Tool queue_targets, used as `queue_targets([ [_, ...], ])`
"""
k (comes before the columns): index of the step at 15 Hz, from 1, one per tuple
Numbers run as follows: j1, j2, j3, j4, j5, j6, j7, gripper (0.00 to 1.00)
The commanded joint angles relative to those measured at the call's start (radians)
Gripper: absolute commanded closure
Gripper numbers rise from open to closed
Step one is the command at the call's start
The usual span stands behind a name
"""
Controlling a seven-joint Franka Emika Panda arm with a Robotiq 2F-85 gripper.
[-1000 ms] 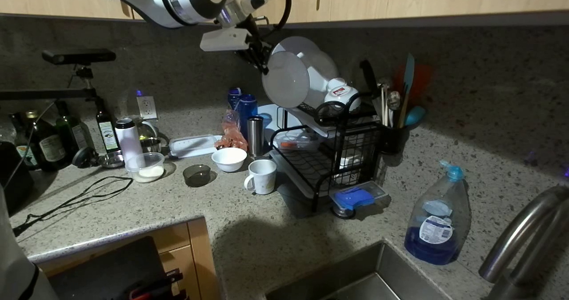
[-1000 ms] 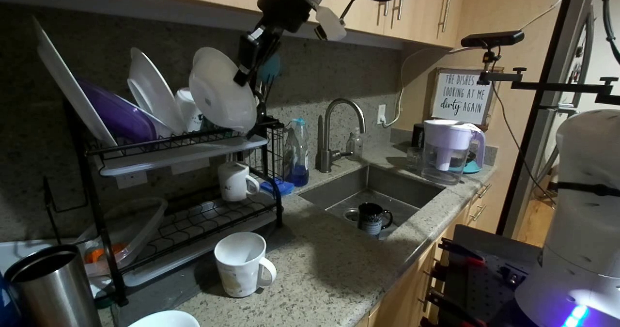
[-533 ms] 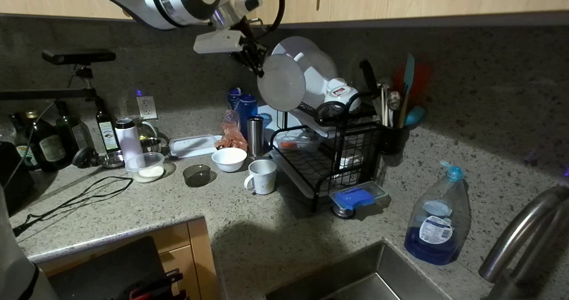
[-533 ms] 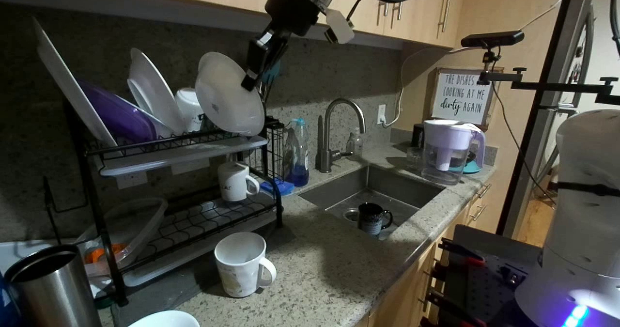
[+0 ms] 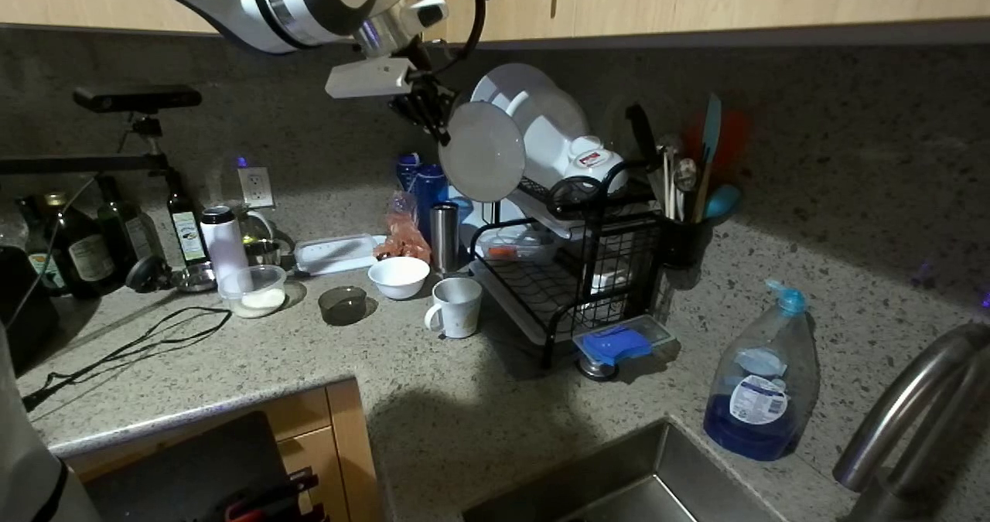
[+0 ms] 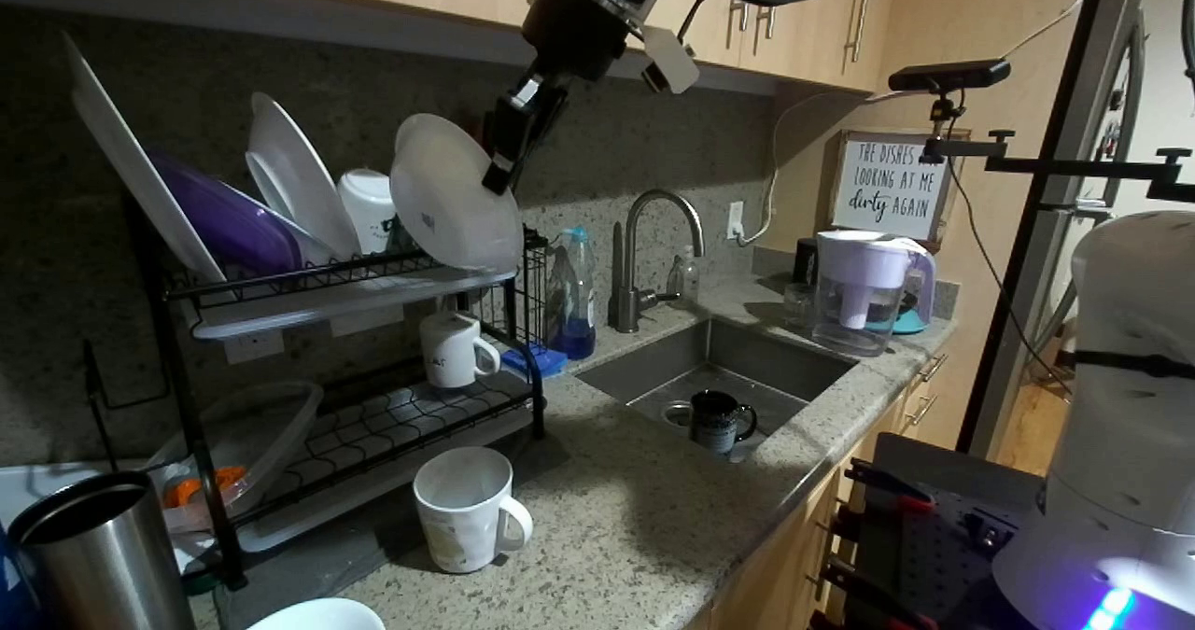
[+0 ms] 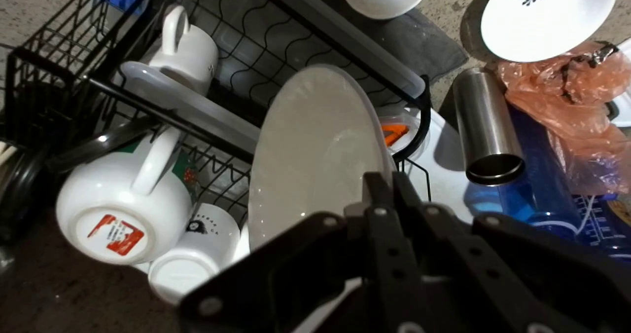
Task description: Move the bowl from the dish rack to the counter
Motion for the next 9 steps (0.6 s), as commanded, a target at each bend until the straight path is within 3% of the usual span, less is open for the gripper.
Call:
queue_targets([
  [1,0.001,-0.002,0.008,-0.024,0.02,-0.065,0.022,0.95],
  [9,0.001,0.039,0.004,-0.034,0.035,-0.148,0.043,0.95],
])
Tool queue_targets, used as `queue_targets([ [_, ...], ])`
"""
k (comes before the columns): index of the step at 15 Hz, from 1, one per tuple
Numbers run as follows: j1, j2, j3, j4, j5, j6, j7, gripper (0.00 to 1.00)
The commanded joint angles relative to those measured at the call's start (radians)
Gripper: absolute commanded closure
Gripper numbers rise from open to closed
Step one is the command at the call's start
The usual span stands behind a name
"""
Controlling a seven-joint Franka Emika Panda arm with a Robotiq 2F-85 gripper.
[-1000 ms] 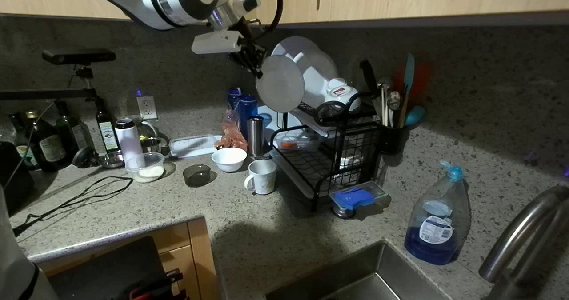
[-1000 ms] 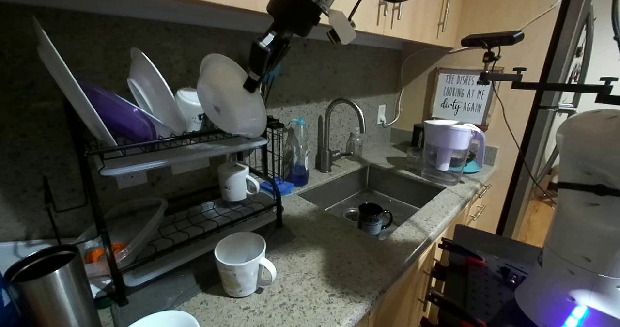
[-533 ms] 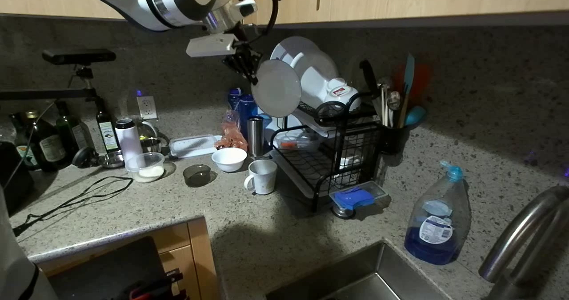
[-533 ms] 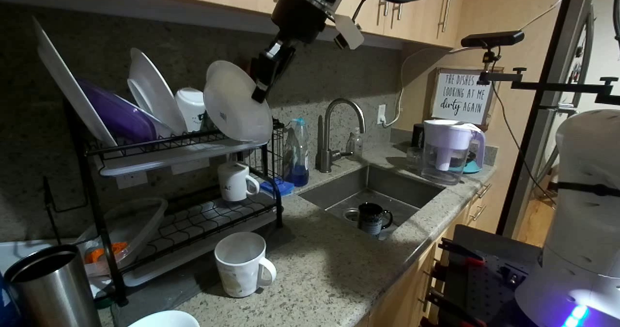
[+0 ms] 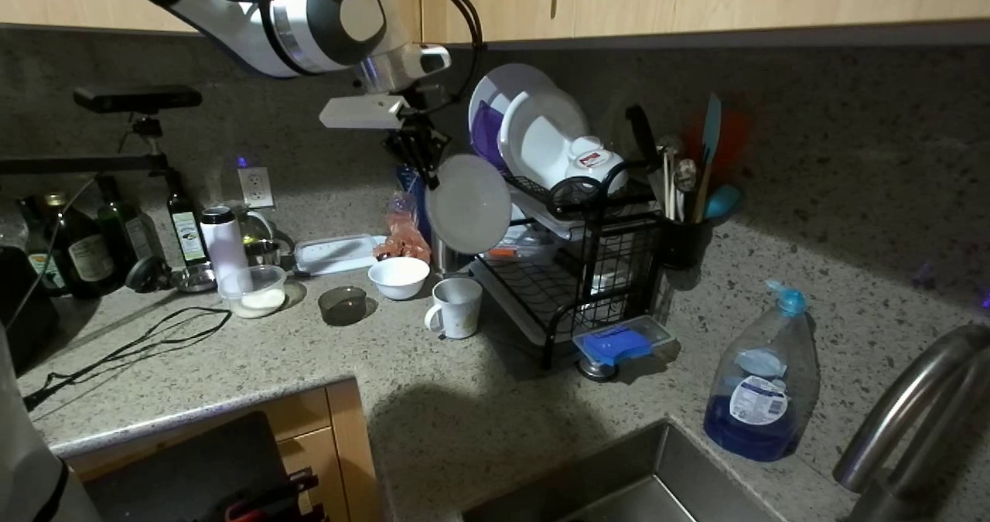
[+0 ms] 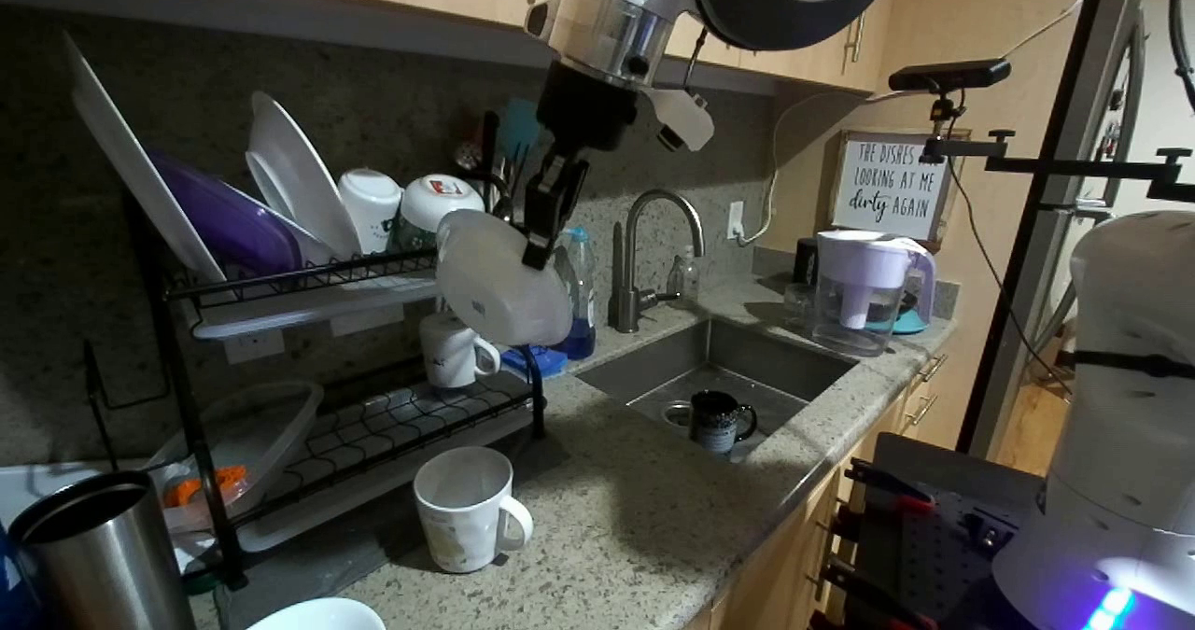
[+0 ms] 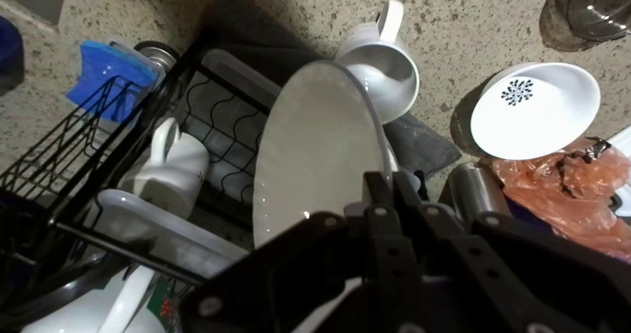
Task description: Move the bowl from the dish rack to the counter
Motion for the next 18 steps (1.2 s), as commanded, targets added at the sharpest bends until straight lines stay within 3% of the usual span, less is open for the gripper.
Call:
queue_targets([
  [1,-0.007,0.002,0.001,0.005,0.009,-0.035,0.029,0.95],
  [18,-0.021,0.184,-0.011,0.037,-0.011,-0.156,0.152,0.95],
])
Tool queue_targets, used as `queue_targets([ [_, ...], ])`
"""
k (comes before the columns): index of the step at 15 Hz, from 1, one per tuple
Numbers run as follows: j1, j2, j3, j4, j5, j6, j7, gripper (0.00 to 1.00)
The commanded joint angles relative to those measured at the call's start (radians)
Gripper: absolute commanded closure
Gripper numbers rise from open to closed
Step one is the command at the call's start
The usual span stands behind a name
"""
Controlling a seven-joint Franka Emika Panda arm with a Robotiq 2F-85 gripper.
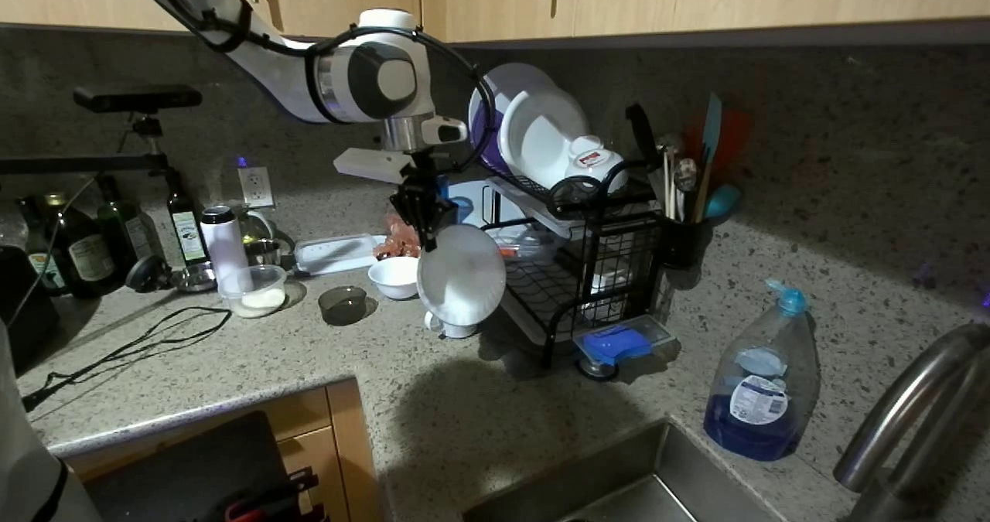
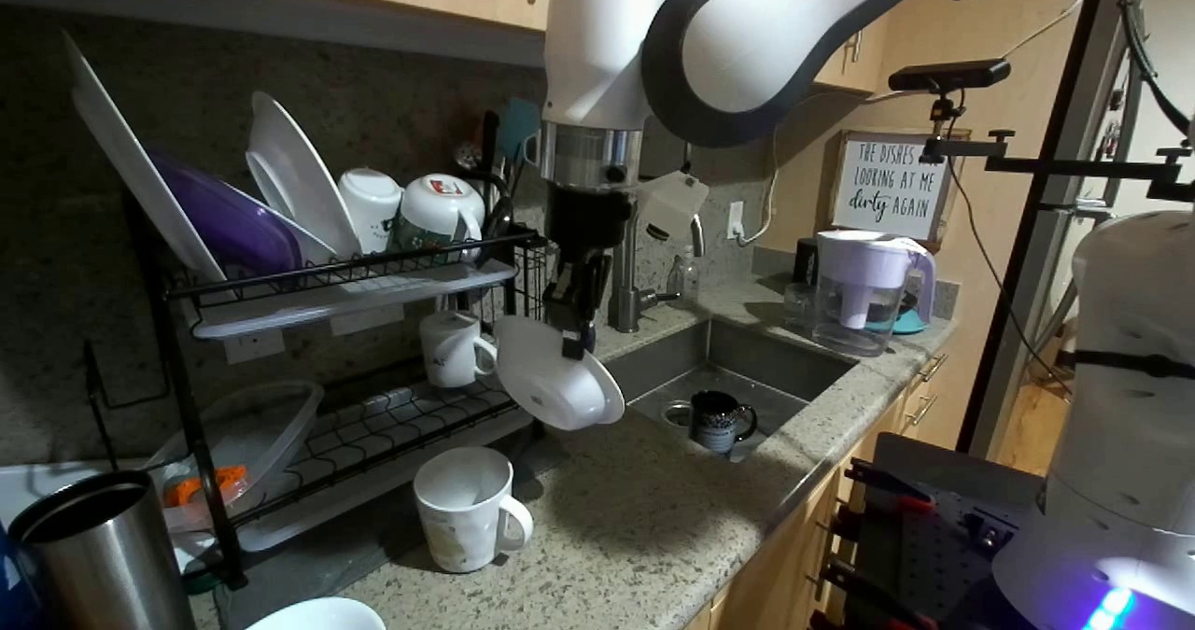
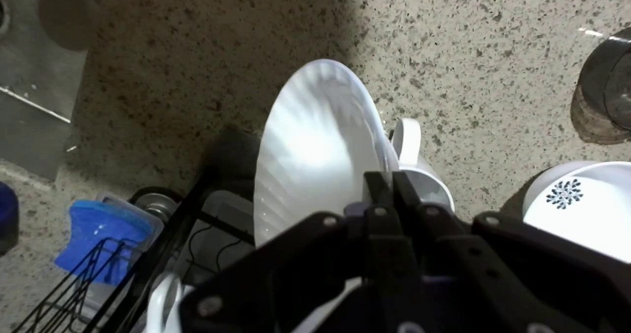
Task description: Move the bowl from the dish rack to the counter
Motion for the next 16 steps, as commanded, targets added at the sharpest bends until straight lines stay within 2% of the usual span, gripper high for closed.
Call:
queue_targets([
  [1,-0.004,0.029,-0.004,0.035,-0.014,-0.048,0.048,0.95],
  [9,-0.003,0.113,-0.017,0.075,-0.072,-0.088,0.153,0.95],
  [16,0.005,0.193,-0.036,0.123,-0.087,-0.128,0.185,0.95],
])
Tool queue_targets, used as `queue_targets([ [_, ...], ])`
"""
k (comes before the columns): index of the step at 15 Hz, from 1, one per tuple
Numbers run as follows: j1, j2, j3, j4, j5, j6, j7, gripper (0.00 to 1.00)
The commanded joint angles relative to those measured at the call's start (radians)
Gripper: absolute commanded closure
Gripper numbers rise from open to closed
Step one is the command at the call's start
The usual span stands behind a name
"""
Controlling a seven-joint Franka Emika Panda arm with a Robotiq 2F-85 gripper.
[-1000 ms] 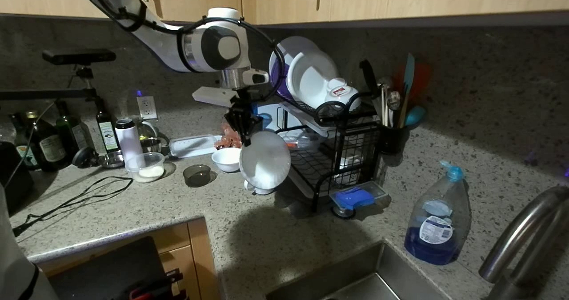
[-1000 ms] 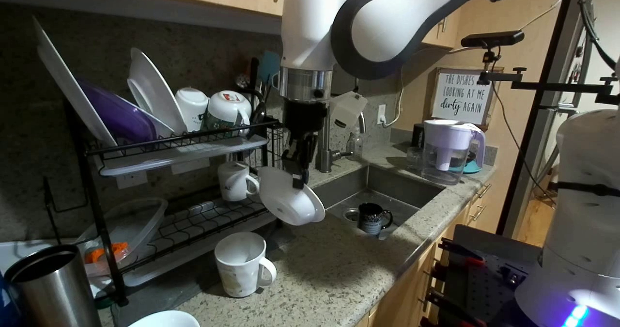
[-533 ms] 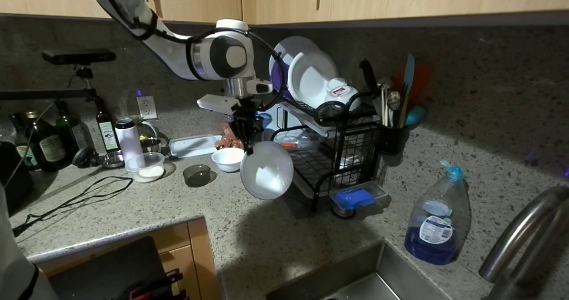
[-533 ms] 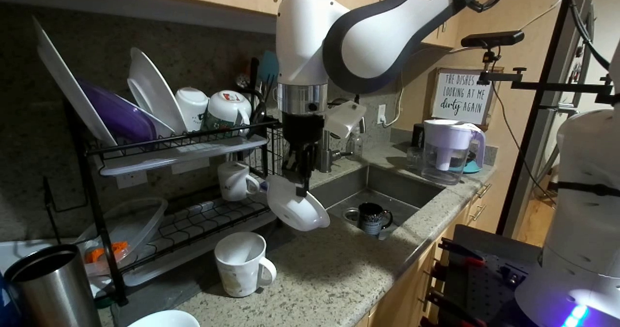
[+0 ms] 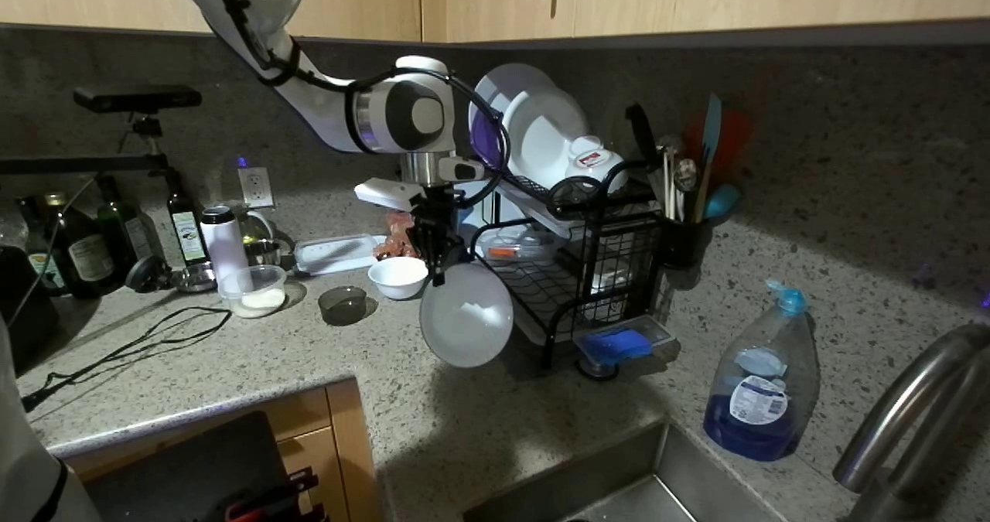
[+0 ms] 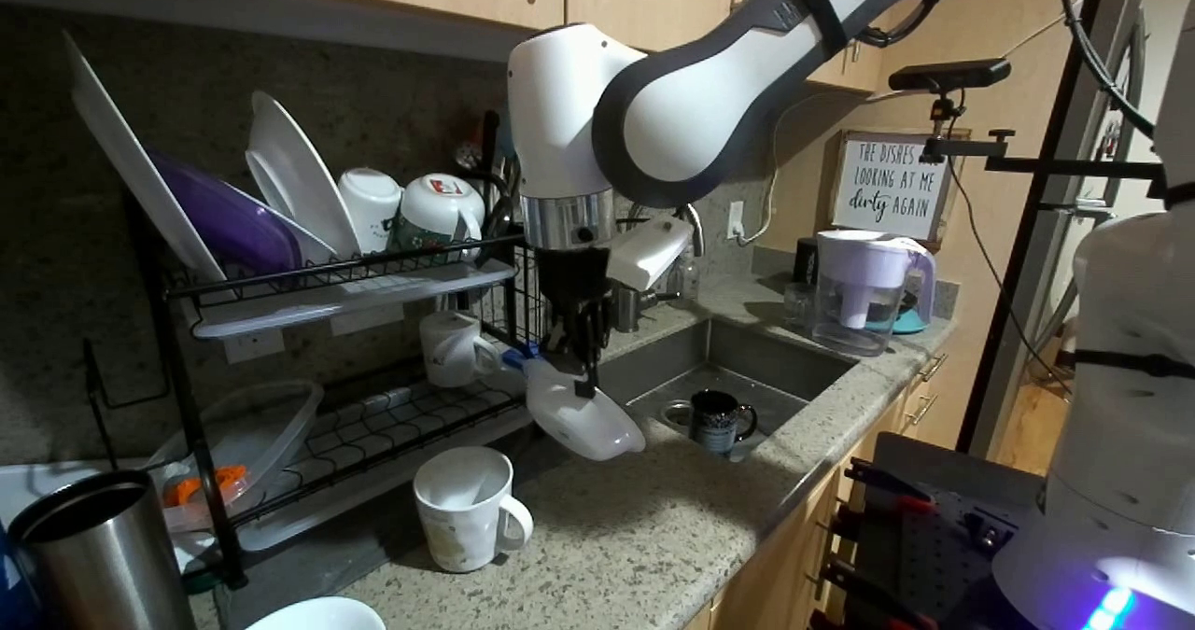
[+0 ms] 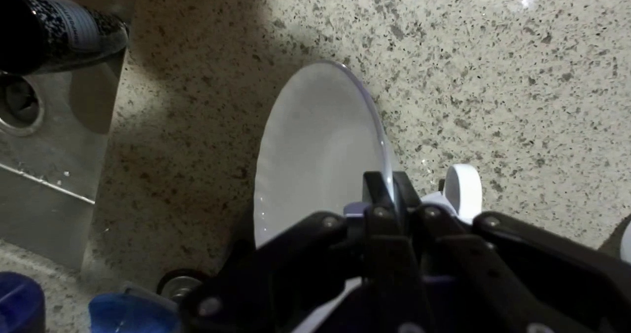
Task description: Move the bowl from the dish rack to the counter
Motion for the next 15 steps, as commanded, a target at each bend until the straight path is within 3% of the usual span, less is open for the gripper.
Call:
queue_targets([
  [1,0.014,0.041,-0.018,0.054,-0.035,-0.049,0.051,0.95],
  [10,0.036,0.146,-0.063,0.117,-0.111,-0.088,0.166,0.95],
  [15,0.047,0.205,-0.085,0.157,-0.101,-0.116,0.164,0.95],
])
